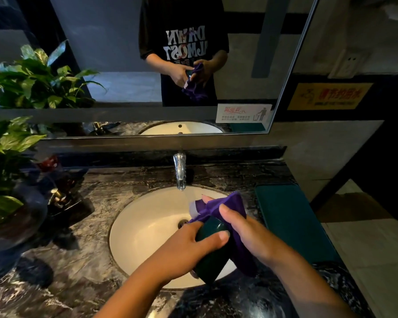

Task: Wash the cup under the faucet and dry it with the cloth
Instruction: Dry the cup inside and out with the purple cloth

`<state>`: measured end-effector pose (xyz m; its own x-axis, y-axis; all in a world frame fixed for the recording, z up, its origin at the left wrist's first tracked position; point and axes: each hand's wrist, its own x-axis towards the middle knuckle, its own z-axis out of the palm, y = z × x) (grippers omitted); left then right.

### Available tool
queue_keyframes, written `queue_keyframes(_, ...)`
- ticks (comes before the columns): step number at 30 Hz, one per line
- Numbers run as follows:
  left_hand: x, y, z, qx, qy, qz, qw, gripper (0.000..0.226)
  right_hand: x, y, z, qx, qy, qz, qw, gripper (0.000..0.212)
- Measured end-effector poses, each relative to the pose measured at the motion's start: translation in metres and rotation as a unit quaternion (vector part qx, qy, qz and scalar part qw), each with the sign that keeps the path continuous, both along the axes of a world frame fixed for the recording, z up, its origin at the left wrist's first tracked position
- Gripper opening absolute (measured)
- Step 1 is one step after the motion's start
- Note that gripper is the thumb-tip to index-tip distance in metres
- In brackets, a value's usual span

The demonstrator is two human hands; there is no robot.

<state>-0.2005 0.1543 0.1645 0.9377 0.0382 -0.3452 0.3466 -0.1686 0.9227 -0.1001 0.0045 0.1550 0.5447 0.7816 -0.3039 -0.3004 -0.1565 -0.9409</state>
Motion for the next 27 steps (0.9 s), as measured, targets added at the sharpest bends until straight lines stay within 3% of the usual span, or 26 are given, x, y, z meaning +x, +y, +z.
queue_keyframes(4, -0.002, -0.01, 0.005, -0.132, 0.03, 0.003, 0.991, 0.052, 0.011, 0.003, 0.017, 0.04, 0.072, 0.025, 0.996, 0.052)
queue_keyframes(7, -0.004, -0.015, 0.001, -0.254, 0.048, 0.037, 0.965, 0.041, 0.018, 0.005, 0.017, 0.067, 0.095, 0.034, 0.993, 0.06)
queue_keyframes(11, -0.006, -0.016, -0.006, -0.384, 0.075, 0.043, 0.919, 0.061, 0.015, 0.007, 0.002, 0.107, 0.124, 0.032, 0.986, 0.07)
queue_keyframes(14, -0.006, -0.015, -0.009, -0.293, 0.082, 0.068, 0.95, 0.048, 0.013, 0.007, -0.001, 0.072, 0.116, 0.028, 0.99, 0.061)
queue_keyframes(17, -0.003, -0.015, -0.012, -0.07, 0.031, 0.063, 0.995, 0.044, 0.012, 0.009, -0.01, 0.012, 0.107, 0.018, 0.994, 0.049)
queue_keyframes(20, -0.001, -0.016, -0.016, 0.108, -0.023, 0.03, 0.993, 0.034, 0.008, 0.011, -0.009, -0.041, 0.091, -0.006, 0.995, 0.041)
queue_keyframes(22, -0.001, -0.015, -0.015, 0.086, -0.031, 0.018, 0.996, 0.031, 0.007, 0.01, -0.006, -0.044, 0.089, 0.005, 0.995, 0.042)
queue_keyframes(27, -0.006, -0.019, -0.01, -0.142, 0.036, 0.034, 0.989, 0.051, 0.011, 0.005, 0.002, -0.007, 0.105, 0.06, 0.993, 0.054)
